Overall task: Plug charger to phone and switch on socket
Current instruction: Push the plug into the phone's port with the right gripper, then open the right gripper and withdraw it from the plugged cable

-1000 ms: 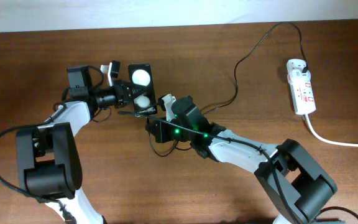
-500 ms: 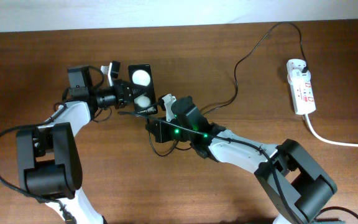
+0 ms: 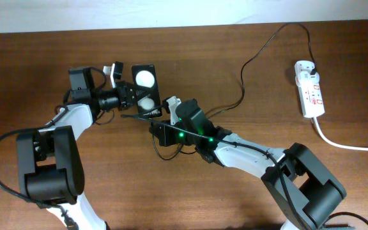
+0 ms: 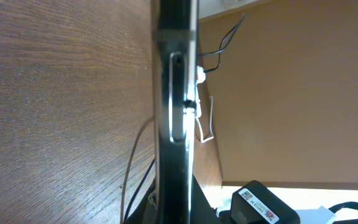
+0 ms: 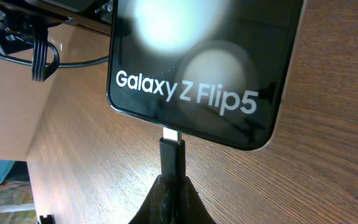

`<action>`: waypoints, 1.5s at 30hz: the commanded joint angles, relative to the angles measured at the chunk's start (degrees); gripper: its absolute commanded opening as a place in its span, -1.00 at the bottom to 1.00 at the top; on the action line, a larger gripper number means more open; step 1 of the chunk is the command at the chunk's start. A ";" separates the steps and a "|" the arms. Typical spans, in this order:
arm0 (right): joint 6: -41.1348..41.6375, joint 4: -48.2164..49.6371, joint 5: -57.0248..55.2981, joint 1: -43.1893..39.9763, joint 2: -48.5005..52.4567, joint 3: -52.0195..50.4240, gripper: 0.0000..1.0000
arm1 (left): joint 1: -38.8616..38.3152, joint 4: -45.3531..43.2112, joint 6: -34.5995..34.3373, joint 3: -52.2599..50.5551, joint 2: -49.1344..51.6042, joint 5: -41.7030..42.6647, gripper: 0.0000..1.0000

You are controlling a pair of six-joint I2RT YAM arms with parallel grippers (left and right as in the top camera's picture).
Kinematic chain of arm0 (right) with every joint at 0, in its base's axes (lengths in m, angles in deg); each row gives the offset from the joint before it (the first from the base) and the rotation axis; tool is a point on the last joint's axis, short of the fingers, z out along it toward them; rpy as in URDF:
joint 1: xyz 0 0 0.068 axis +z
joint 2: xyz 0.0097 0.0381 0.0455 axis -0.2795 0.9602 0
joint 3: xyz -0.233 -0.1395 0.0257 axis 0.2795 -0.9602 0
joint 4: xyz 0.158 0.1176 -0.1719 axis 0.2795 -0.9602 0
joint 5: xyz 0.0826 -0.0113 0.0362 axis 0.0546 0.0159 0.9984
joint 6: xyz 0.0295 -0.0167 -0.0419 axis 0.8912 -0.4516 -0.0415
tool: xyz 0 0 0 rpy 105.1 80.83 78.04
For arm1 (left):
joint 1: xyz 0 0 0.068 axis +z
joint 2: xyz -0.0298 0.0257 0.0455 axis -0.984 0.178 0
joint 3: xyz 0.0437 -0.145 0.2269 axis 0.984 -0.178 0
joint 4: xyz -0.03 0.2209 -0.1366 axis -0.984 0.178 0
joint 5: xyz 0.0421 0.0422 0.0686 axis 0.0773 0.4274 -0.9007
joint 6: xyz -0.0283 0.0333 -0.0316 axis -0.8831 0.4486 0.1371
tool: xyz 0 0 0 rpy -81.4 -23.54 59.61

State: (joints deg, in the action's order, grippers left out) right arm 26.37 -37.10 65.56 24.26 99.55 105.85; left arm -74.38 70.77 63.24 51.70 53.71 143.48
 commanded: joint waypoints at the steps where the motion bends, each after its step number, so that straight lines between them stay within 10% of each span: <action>1: 0.59 1.53 -5.20 -1.68 -0.63 0.48 -0.92 | -0.39 0.26 1.40 -0.04 -0.17 4.39 -1.00; 25: 5.49 13.22 -5.73 -3.82 -0.63 0.76 -0.92 | -0.37 0.28 2.03 -0.04 -0.17 4.83 -1.00; 26: 5.49 13.20 -5.53 -3.82 -0.63 0.76 -0.79 | -0.37 0.28 2.03 -0.04 -0.17 4.83 -1.00; 30: 2.01 12.22 2.86 -4.92 -0.66 0.74 0.98 | -0.37 0.92 2.03 -0.04 -0.17 2.05 -1.00; 45: -16.24 -54.10 -3.74 -25.55 -15.76 0.74 0.97 | -7.28 14.78 -0.09 2.23 -0.17 -27.52 -1.00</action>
State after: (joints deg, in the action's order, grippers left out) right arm 12.88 -85.71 64.46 1.42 85.45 106.52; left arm -80.57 82.25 62.89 51.94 53.78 122.74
